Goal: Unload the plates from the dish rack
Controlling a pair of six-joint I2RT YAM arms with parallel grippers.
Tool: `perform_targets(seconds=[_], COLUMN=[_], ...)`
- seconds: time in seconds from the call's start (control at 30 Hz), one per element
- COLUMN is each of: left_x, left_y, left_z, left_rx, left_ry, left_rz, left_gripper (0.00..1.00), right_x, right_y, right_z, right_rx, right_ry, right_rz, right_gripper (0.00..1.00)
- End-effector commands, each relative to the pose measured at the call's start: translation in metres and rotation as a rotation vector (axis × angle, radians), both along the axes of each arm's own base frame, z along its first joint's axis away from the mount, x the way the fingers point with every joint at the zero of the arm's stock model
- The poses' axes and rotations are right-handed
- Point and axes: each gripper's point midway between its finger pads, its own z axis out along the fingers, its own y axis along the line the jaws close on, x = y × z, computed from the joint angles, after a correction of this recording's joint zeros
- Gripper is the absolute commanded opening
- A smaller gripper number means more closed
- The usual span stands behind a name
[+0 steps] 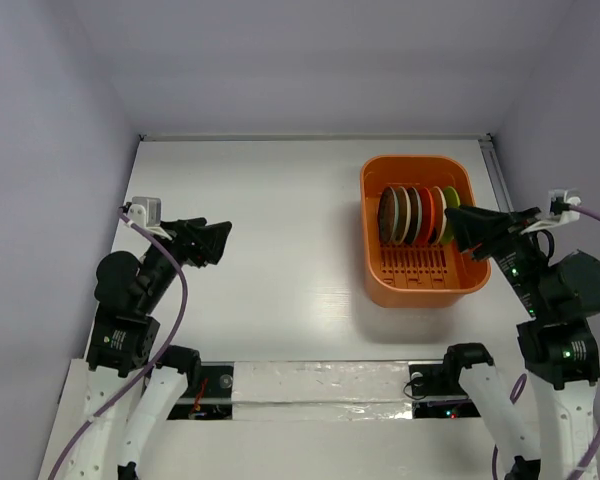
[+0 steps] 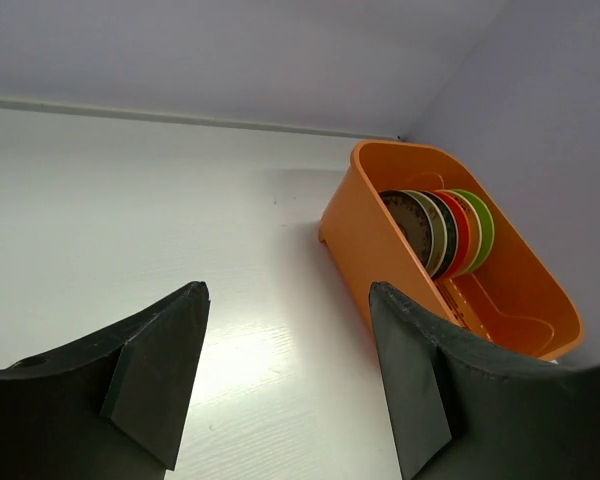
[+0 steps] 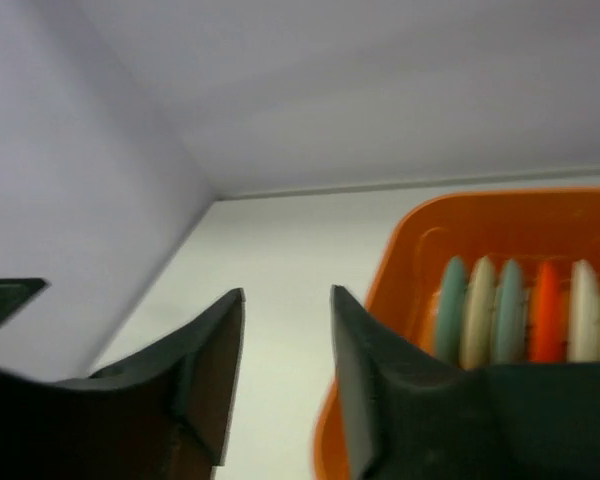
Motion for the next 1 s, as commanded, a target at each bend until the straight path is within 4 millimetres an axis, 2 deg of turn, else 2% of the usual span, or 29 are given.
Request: perform_targets(seconds=[0.0, 0.07, 0.1, 0.17, 0.27, 0.3, 0.33, 0.37, 0.4, 0.43, 0.47, 0.5, 0.6, 0.67, 0.73, 0.8, 0.87, 0.9, 0.93, 0.97], left_x=[0.000, -0.001, -0.001, 0.000, 0.006, 0.008, 0.008, 0.011, 0.011, 0.011, 0.009, 0.009, 0.011, 0.014, 0.015, 0.015, 0.015, 0.015, 0.016, 0.016], left_y=[-0.002, -0.002, -0.002, -0.002, -0.002, -0.002, -0.001, 0.001, 0.002, 0.002, 0.000, 0.001, 0.001, 0.000, 0.000, 0.002, 0.002, 0.002, 0.001, 0.001], left_z=[0.015, 0.010, 0.007, 0.000, -0.022, -0.028, -0.036, -0.043, -0.045, -0.047, -0.044, -0.045, -0.050, -0.061, -0.062, -0.063, -0.065, -0.065, -0.066, -0.067], left_rx=[0.010, 0.014, 0.013, 0.018, 0.033, 0.039, 0.046, 0.058, 0.056, 0.051, 0.049, 0.049, 0.043, 0.040, 0.038, 0.037, 0.035, 0.035, 0.032, 0.032], left_ry=[-0.048, -0.036, -0.031, -0.017, 0.059, 0.078, 0.107, 0.125, 0.135, 0.137, 0.125, 0.126, 0.133, 0.152, 0.155, 0.151, 0.153, 0.155, 0.155, 0.156], left_rz=[-0.015, -0.018, -0.015, -0.012, -0.005, -0.002, 0.001, 0.015, 0.023, 0.024, 0.011, 0.013, 0.019, 0.018, 0.020, 0.031, 0.032, 0.032, 0.032, 0.032], left_gripper=[0.62, 0.62, 0.54, 0.51, 0.30, 0.15, 0.07, 0.00, 0.00, 0.00, 0.00, 0.00, 0.00, 0.00, 0.00, 0.05, 0.10, 0.17, 0.20, 0.23], right_x=[0.004, 0.011, 0.017, 0.024, 0.041, 0.045, 0.048, 0.059, 0.068, 0.070, 0.078, 0.085, 0.095, 0.102, 0.109, 0.115, 0.122, 0.124, 0.127, 0.130], right_y=[0.020, 0.025, 0.029, 0.031, 0.041, 0.048, 0.052, 0.057, 0.050, 0.055, 0.047, 0.045, 0.033, 0.032, 0.032, 0.030, 0.032, 0.029, 0.030, 0.032], right_z=[-0.005, -0.013, -0.020, -0.027, -0.041, -0.049, -0.050, -0.062, -0.072, -0.074, -0.080, -0.092, -0.105, -0.117, -0.132, -0.136, -0.146, -0.149, -0.148, -0.153], right_rx=[-0.008, -0.008, -0.008, -0.010, -0.026, -0.040, -0.053, -0.079, -0.102, -0.120, -0.137, -0.167, -0.208, -0.249, -0.292, -0.312, -0.348, -0.364, -0.369, -0.384], right_ry=[0.009, 0.041, 0.074, 0.102, 0.168, 0.205, 0.217, 0.262, 0.301, 0.315, 0.335, 0.375, 0.419, 0.454, 0.497, 0.515, 0.541, 0.554, 0.554, 0.566], right_rz=[0.122, 0.145, 0.155, 0.147, 0.138, 0.120, 0.106, 0.084, 0.002, -0.004, -0.071, -0.103, -0.195, -0.224, -0.244, -0.273, -0.283, -0.301, -0.305, -0.305], right_gripper=[0.41, 0.23, 0.06, 0.02, 0.00, 0.00, 0.00, 0.00, 0.00, 0.00, 0.00, 0.00, 0.00, 0.00, 0.00, 0.02, 0.10, 0.15, 0.26, 0.32])
